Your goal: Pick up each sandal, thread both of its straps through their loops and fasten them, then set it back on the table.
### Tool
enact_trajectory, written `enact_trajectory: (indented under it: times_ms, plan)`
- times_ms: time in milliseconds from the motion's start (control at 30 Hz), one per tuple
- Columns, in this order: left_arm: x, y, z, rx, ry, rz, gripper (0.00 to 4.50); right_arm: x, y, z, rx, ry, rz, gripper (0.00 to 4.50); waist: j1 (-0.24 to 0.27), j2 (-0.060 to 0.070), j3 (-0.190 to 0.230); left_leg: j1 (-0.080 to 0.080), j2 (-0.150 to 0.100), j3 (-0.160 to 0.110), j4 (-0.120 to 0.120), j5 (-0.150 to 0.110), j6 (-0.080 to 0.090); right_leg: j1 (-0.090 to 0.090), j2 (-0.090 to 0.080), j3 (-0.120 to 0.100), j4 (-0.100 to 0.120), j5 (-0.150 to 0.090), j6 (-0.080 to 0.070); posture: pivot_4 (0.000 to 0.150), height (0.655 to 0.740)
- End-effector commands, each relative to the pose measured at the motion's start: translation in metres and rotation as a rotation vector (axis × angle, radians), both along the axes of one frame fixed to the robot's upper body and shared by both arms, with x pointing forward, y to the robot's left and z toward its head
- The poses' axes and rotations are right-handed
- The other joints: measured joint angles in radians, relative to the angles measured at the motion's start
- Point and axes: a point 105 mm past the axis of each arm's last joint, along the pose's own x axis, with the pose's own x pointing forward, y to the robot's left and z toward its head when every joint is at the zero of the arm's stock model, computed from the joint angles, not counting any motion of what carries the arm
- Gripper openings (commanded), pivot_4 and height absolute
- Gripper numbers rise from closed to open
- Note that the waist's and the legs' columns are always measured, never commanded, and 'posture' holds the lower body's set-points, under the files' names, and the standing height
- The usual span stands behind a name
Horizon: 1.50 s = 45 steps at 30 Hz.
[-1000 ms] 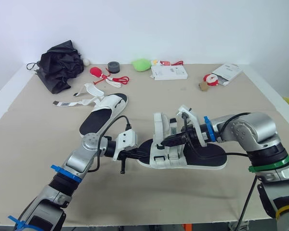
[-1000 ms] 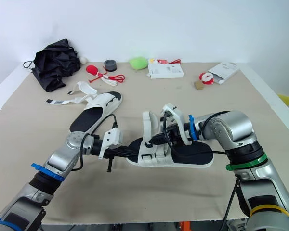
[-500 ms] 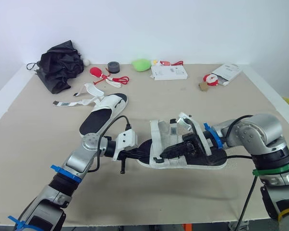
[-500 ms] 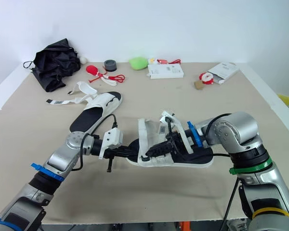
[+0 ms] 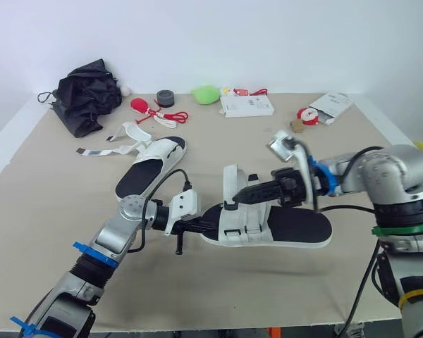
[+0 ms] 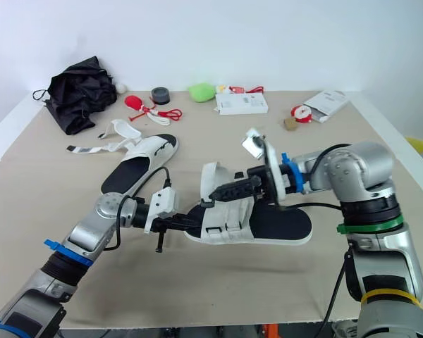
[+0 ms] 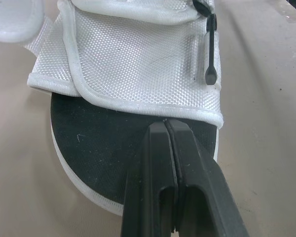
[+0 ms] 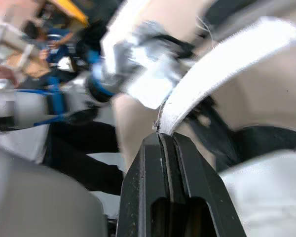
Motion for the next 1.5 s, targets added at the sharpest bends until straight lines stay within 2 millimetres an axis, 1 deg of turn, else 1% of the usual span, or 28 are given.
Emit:
enact_trajectory:
  times_ms: [33,100,167,367,600,833,867,967,1033,1167,1267,1367,1500]
  plan:
    - [-0.005,0.018,-0.042,0.133,0.139,0.066,0.00,0.002,-0.002,-0.028,-0.113,-0.051,-0.014,0.05,0.000,0.000,0.000,0.000,0.000,0.000,0.000,0.000,0.000,0.000,0.000,0.000,0.000,0.000,0.001,0.150,0.7400]
    - [-0.006,0.018,-0.043,0.134,0.139,0.065,0.00,0.001,-0.003,-0.037,-0.143,-0.054,-0.014,0.05,0.000,0.002,0.000,-0.001,0.000,0.000,0.000,0.000,0.000,-0.001,0.000,0.000,0.000,-0.001,0.005,0.150,0.7400]
    - [-0.006,0.018,-0.042,0.134,0.139,0.064,0.00,-0.004,-0.002,-0.039,-0.137,-0.034,0.006,0.05,0.000,0.003,0.000,-0.001,0.000,0.001,0.000,0.000,0.000,-0.001,0.000,0.001,0.000,-0.002,0.006,0.150,0.7400]
    - [-0.005,0.017,-0.043,0.138,0.138,0.060,0.00,-0.019,-0.001,-0.023,-0.059,0.026,0.066,0.05,0.000,0.003,0.000,0.000,0.000,0.001,0.000,0.000,0.000,-0.001,0.001,0.000,0.000,-0.002,0.007,0.150,0.7400]
    - [-0.007,0.017,-0.044,0.139,0.143,0.053,0.00,-0.025,-0.001,-0.022,-0.049,0.053,0.077,0.05,0.000,0.003,0.000,-0.001,0.000,0.000,0.000,0.000,0.000,-0.001,0.000,0.000,0.000,-0.002,0.006,0.150,0.7400]
    - [-0.008,0.017,-0.045,0.139,0.147,0.055,0.00,-0.027,-0.003,-0.035,-0.100,0.049,0.070,0.05,0.000,0.003,0.000,0.000,0.000,0.000,0.000,-0.001,0.000,0.000,0.000,0.000,0.000,-0.003,0.006,0.150,0.7400]
    - [-0.008,0.017,-0.045,0.139,0.148,0.055,0.00,-0.027,-0.003,-0.036,-0.108,0.043,0.070,0.05,0.000,0.003,0.000,0.000,0.000,0.000,0.000,-0.001,0.000,0.000,0.000,0.000,0.000,-0.003,0.006,0.150,0.7400]
    - [-0.009,0.017,-0.046,0.138,0.148,0.056,0.00,-0.027,-0.005,-0.047,-0.211,-0.039,0.085,0.05,0.000,0.003,-0.001,0.000,0.000,0.000,0.000,-0.001,0.000,0.000,0.001,0.000,0.000,-0.003,0.006,0.150,0.7400]
    - [-0.009,0.017,-0.046,0.138,0.148,0.056,0.00,-0.032,-0.003,-0.046,-0.219,-0.066,0.128,0.05,0.000,0.002,-0.001,0.000,0.000,0.000,0.000,-0.001,0.000,0.000,0.001,0.000,-0.001,-0.004,0.007,0.150,0.7400]
    - [-0.008,0.016,-0.045,0.136,0.145,0.056,0.00,-0.038,-0.003,-0.040,-0.187,-0.056,0.171,0.05,0.000,0.002,-0.001,0.000,0.000,0.000,0.000,-0.001,0.000,0.000,0.001,-0.001,-0.001,-0.004,0.008,0.150,0.7400]
    - [-0.007,0.017,-0.045,0.136,0.144,0.059,0.00,-0.041,-0.005,-0.043,-0.207,-0.067,0.193,0.05,0.001,0.002,-0.001,0.000,0.000,0.000,0.000,-0.002,0.000,0.001,0.000,-0.001,-0.002,-0.004,0.008,0.150,0.7400]
    - [-0.007,0.017,-0.045,0.136,0.145,0.060,0.00,-0.035,-0.004,-0.050,-0.243,-0.107,0.178,0.05,0.001,0.002,-0.002,0.000,0.000,0.000,0.000,-0.003,-0.001,0.001,0.000,-0.001,-0.002,-0.005,0.007,0.150,0.7400]
    - [-0.007,0.017,-0.046,0.137,0.146,0.060,0.00,-0.030,-0.003,-0.050,-0.249,-0.155,0.178,0.05,0.001,0.000,-0.003,0.000,0.000,0.000,0.000,-0.003,-0.001,0.001,0.000,-0.001,-0.002,-0.005,0.007,0.150,0.7400]
